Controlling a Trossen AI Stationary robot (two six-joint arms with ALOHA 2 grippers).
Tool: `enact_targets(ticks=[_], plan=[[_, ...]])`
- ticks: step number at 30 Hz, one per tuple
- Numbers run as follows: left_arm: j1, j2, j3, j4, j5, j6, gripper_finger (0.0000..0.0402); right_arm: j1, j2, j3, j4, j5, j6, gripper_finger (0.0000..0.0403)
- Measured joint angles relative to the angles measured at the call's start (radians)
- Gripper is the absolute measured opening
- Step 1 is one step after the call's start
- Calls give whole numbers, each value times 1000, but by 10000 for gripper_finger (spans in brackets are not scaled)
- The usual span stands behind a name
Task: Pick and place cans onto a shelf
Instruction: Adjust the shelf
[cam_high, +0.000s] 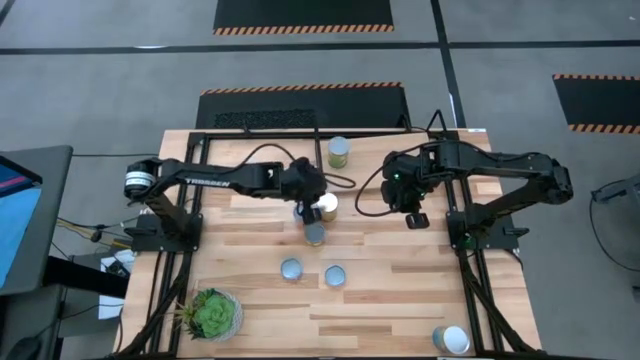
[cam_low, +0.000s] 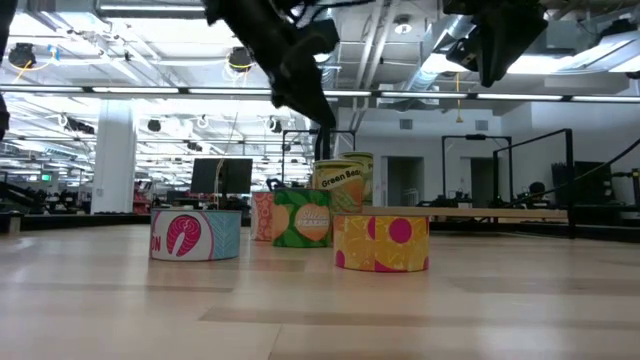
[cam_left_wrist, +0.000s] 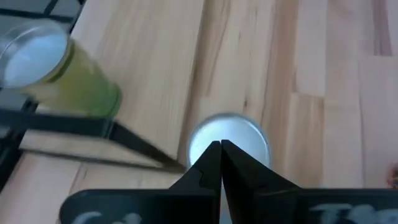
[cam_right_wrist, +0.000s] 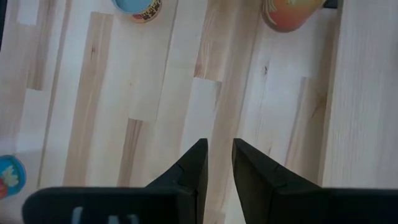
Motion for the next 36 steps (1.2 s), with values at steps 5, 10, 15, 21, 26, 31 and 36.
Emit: enact_targets(ticks=[5, 10, 15, 21, 26, 31, 36], plan=[[39, 88, -3, 33, 9, 8, 0, 0, 0, 0, -9, 0, 0, 97], [44, 92, -1, 73, -27, 40, 0, 0, 0, 0, -11, 0, -1, 97], [62, 75, -1, 70, -139, 104, 0, 0, 0, 0, -10, 0, -1, 97], [98, 75, -1, 68, -142, 116, 0, 0, 0, 0, -10, 0, -1, 97], [121, 75, -1, 69, -146, 141, 0, 0, 0, 0, -10, 0, -1, 97], [123, 76, -1, 73, -146, 140, 0, 0, 0, 0, -10, 0, -1, 97], [80, 77, 29, 99, -37, 135, 0, 0, 0, 0, -14, 0, 0, 97]])
